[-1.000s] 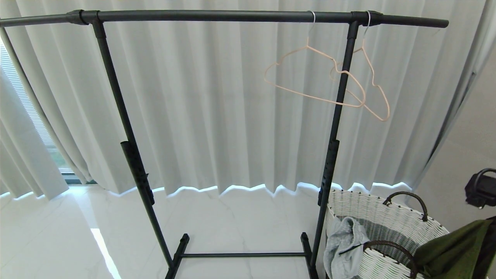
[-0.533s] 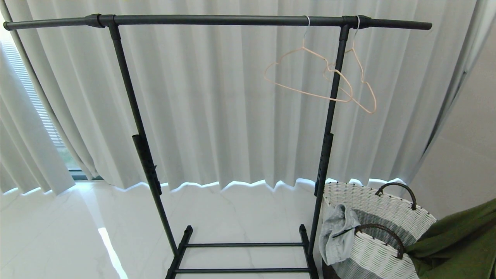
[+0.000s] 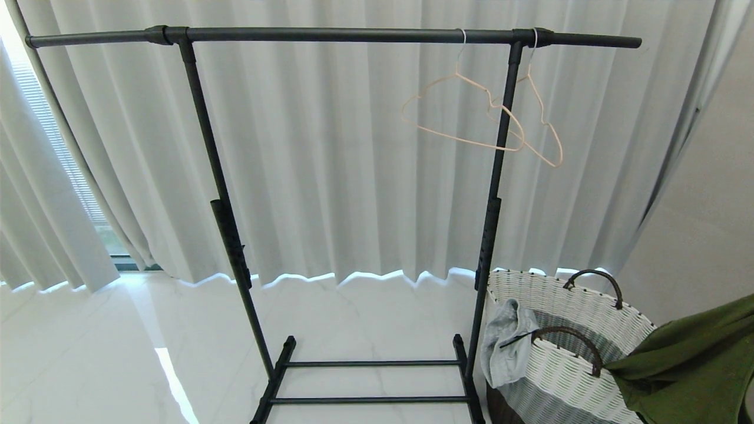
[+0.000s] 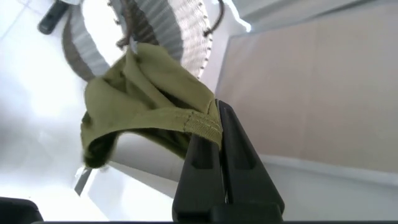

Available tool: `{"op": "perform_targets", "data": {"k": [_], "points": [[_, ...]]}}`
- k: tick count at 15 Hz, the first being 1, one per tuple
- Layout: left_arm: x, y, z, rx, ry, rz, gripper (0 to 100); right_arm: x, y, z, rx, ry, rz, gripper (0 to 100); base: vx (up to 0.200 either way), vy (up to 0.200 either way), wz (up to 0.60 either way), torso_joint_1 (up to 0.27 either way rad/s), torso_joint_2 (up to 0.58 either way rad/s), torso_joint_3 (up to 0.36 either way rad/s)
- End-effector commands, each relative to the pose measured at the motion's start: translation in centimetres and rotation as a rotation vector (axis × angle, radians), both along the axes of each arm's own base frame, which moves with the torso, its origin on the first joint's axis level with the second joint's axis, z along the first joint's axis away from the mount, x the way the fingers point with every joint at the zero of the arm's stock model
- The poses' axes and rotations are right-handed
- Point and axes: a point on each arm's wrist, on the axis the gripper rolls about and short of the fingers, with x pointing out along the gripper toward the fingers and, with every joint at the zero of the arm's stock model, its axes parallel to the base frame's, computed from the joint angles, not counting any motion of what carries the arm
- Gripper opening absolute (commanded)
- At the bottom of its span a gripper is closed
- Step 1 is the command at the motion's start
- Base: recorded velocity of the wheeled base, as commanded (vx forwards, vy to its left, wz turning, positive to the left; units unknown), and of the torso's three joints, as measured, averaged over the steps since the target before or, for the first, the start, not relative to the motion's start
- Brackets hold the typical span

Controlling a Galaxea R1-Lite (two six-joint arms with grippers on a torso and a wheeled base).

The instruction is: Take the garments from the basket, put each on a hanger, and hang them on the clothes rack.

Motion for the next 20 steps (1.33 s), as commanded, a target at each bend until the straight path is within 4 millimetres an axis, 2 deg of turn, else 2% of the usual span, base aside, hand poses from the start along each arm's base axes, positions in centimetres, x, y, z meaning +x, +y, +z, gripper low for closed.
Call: {"op": "perform_targets", "data": {"k": [1,5,7,10,15,17,20], "points": [[0.0,0.0,0.0,0.000,0.000,0.000,100,0.3,0.3,-0.2,0.000,0.013,0.022,0,0.000,0.200,0.00,-0.002,0.00,0.007],[0.0,0.0,0.0,0.001,0.002,0.000,100,1.0,1.0,-0.5,0.022,0.035,0.063,0,0.000,0.200,0.00,0.002,0.01,0.002],[0.0,0.0,0.0,0.004,0.002,0.000,100,1.2,2.4,-0.7,0.101,0.047,0.096,0,0.000,0.000,0.00,0.000,0.00,0.000],[0.0,0.0,0.0,0.007,0.002,0.000,100,1.6,6.1,-0.9,0.249,0.105,0.205,0,0.000,0.000,0.00,0.000,0.00,0.000],[0.0,0.0,0.0,-0.057,-0.005,0.007,100,2.3,12.2,0.5,0.434,0.182,0.330,0,0.000,0.000,0.00,0.000,0.00,0.000],[0.0,0.0,0.0,-0.054,-0.005,0.008,100,2.1,13.0,0.3,0.444,0.202,0.347,0,0.000,0.000,0.00,0.000,0.00,0.000],[0.0,0.0,0.2,0.016,-0.014,-0.009,100,2.0,13.0,0.3,0.451,0.206,0.348,0,0.000,0.000,0.00,0.000,0.00,0.000]]}}
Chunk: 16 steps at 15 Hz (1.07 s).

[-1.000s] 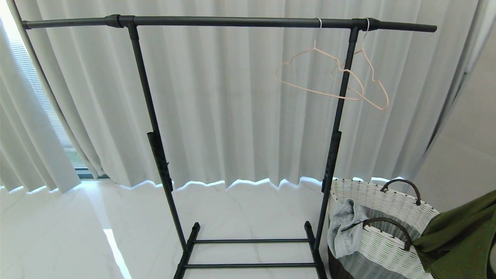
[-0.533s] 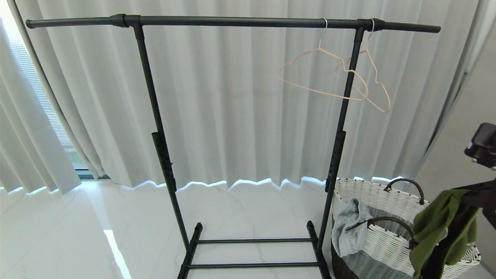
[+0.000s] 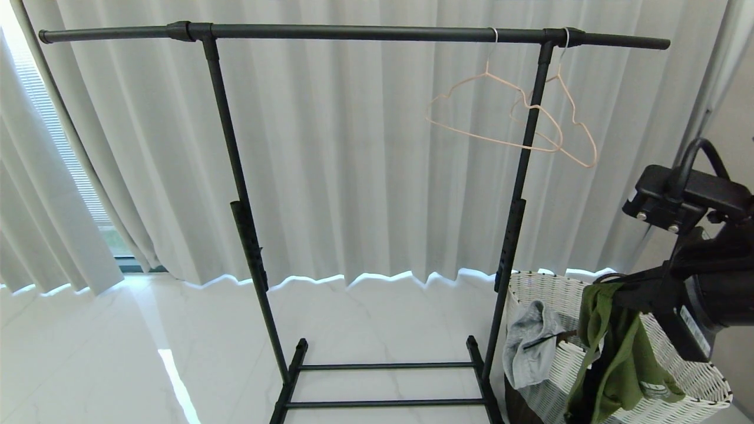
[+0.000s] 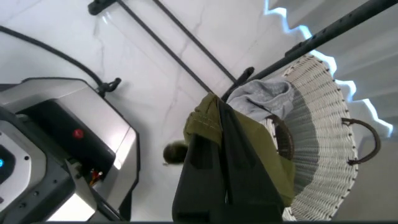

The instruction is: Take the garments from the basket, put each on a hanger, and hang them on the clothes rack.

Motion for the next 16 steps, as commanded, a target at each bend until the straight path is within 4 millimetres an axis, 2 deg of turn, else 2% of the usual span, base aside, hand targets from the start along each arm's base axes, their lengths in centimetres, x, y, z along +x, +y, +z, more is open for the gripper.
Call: {"op": "perform_targets", "data": {"k": [1,2,3,4,5,6,7,8,10,13,14,15,16], "points": [[-0.5,-0.2,2.1,0.015,-0.075,-0.078,100,0.1,0.2,-0.2,-0.001,0.011,0.001,0,0.000,0.000,0.00,0.000,0.00,0.000],[-0.8,-0.3,4.5,0.012,-0.106,-0.176,100,0.1,0.2,-0.1,0.005,0.010,0.001,0,0.000,0.000,0.00,0.000,0.00,0.000],[-0.6,-0.5,8.0,0.016,-0.122,-0.239,100,0.1,0.2,0.0,0.013,0.006,-0.006,0,0.000,0.000,0.00,0.000,0.00,0.000],[0.2,-0.6,10.7,0.019,-0.105,-0.280,100,0.1,0.2,0.2,0.026,-0.004,-0.009,0,0.000,0.000,0.00,0.000,0.00,0.000],[2.0,-0.7,13.3,0.018,-0.060,-0.350,100,0.0,0.1,0.3,0.043,-0.011,-0.015,0,0.000,0.000,0.00,0.000,0.00,0.000],[4.0,-0.9,14.7,0.010,-0.002,-0.413,100,-0.1,0.0,0.5,0.052,-0.013,-0.020,0,0.000,0.000,0.00,0.000,0.00,0.000],[5.2,-1.1,15.2,0.006,0.038,-0.448,100,-0.1,0.0,0.5,0.054,-0.016,-0.020,0,0.000,0.000,0.00,0.000,0.00,0.000],[8.5,-1.9,15.3,-0.010,0.162,-0.577,100,-0.1,-0.1,0.6,0.061,-0.024,-0.026,0,0.000,0.000,0.00,0.000,0.00,0.000],[12.3,-4.5,14.6,-0.019,0.336,-0.752,100,0.1,-0.2,0.7,0.077,-0.030,-0.044,0,0.000,0.000,0.00,0.000,0.00,0.000],[16.8,-10.0,14.2,-0.056,0.463,-0.938,100,0.2,-0.3,0.9,0.109,-0.027,-0.072,0,0.000,0.000,0.00,0.000,0.00,0.000],[17.4,-11.0,14.2,-0.064,0.466,-0.961,100,0.3,-0.3,1.0,0.110,-0.028,-0.079,0,0.000,0.000,0.00,0.000,0.00,0.000],[18.5,-14.9,13.3,-0.042,0.475,-0.985,100,0.5,-0.1,0.9,0.118,-0.038,-0.078,0,0.000,0.000,0.00,0.000,0.00,0.000],[18.6,-18.0,11.8,0.002,0.503,-0.968,100,0.7,0.0,0.9,0.124,-0.045,-0.078,0,0.000,0.000,0.00,0.000,0.00,0.000]]}}
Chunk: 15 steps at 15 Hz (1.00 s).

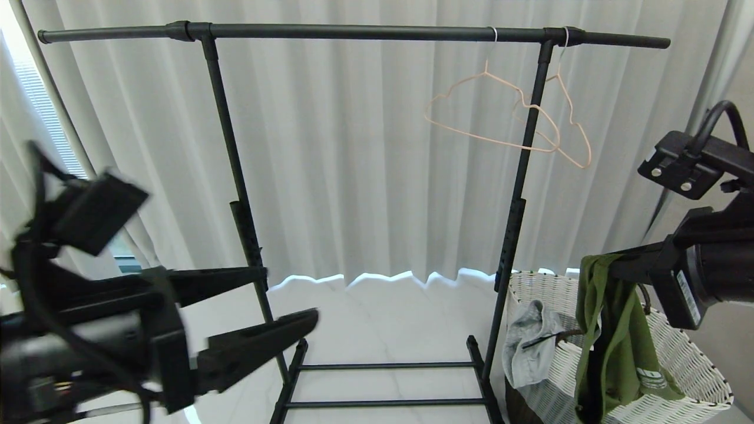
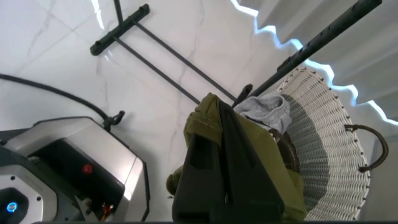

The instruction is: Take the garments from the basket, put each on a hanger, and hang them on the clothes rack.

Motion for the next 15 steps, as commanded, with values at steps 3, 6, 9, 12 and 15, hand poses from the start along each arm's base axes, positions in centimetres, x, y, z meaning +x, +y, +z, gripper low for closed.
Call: {"op": "perform_targets", "data": {"k": [3,6,9,12,15], "points": [[2.7,-16.3,-6.5,0.099,0.120,-0.082,100,0.3,0.3,-0.3,-0.009,0.006,0.007,0,0.000,0.000,0.00,0.000,0.00,0.000],[2.7,-22.2,-9.8,0.109,0.079,-0.070,100,0.1,0.6,-0.4,-0.012,0.010,0.027,0,0.000,0.000,0.00,0.000,0.00,0.000],[2.3,-24.8,-11.5,0.108,0.077,-0.107,100,0.0,0.8,-0.4,-0.012,0.010,0.036,0,0.000,0.000,0.00,0.000,0.00,0.000],[4.4,-26.6,-13.2,0.069,0.095,-0.060,100,-0.1,0.9,-0.4,-0.013,0.009,0.042,0,0.000,0.000,0.00,0.000,0.00,0.000],[6.1,-26.9,-15.2,0.097,0.117,-0.023,100,-0.1,0.8,-0.3,-0.013,0.005,0.044,0,0.000,0.000,0.00,0.000,0.00,0.000]]}}
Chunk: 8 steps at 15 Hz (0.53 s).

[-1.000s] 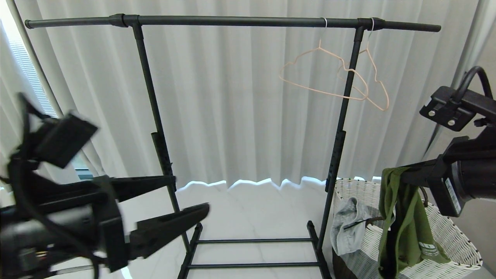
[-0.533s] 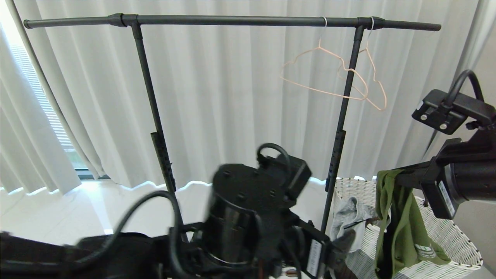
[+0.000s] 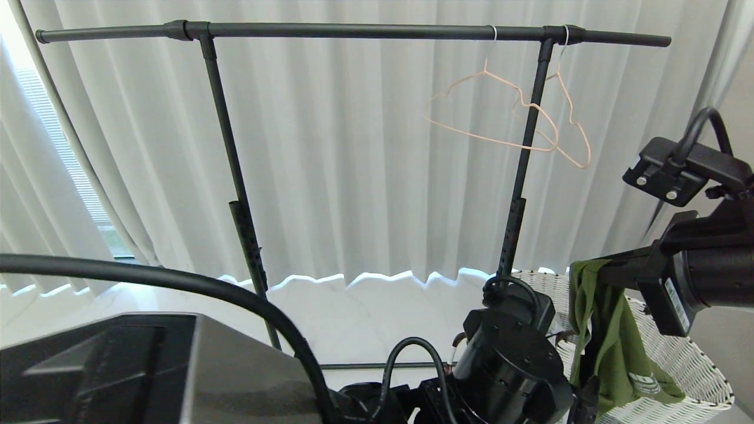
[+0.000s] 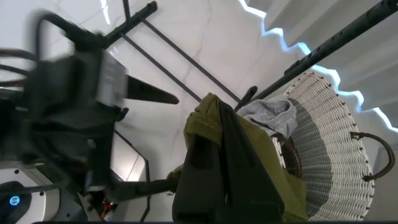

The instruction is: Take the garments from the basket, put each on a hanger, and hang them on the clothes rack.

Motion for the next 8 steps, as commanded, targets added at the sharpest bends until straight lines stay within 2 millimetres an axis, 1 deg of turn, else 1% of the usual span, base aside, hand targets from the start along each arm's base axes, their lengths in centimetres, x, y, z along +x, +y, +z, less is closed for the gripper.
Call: {"op": "perform_targets", "data": {"k": [1,4,6,7,8], "points": [[1.6,-0.3,-3.5,0.067,0.036,0.031,100,0.0,0.0,0.1,0.002,-0.003,0.000,0,0.000,0.000,0.00,0.000,0.00,0.000],[1.7,-0.7,-5.5,0.107,0.060,0.024,100,-0.1,0.0,0.1,0.003,-0.004,0.000,0,0.000,0.000,0.00,0.000,0.00,0.000],[1.7,-1.0,-6.2,0.116,0.068,0.019,100,-0.1,0.0,0.1,0.004,-0.003,0.000,0,0.000,0.000,0.00,0.000,0.00,0.000],[1.7,-1.0,-6.4,0.119,0.069,0.019,0,-0.1,0.0,0.1,0.002,-0.003,-0.002,0,0.000,0.000,0.00,0.000,0.00,0.000],[1.7,-0.9,-6.5,0.122,0.071,0.019,0,-0.1,0.0,0.1,0.002,-0.003,-0.003,0,0.000,0.000,0.00,0.000,0.00,0.000]]}}
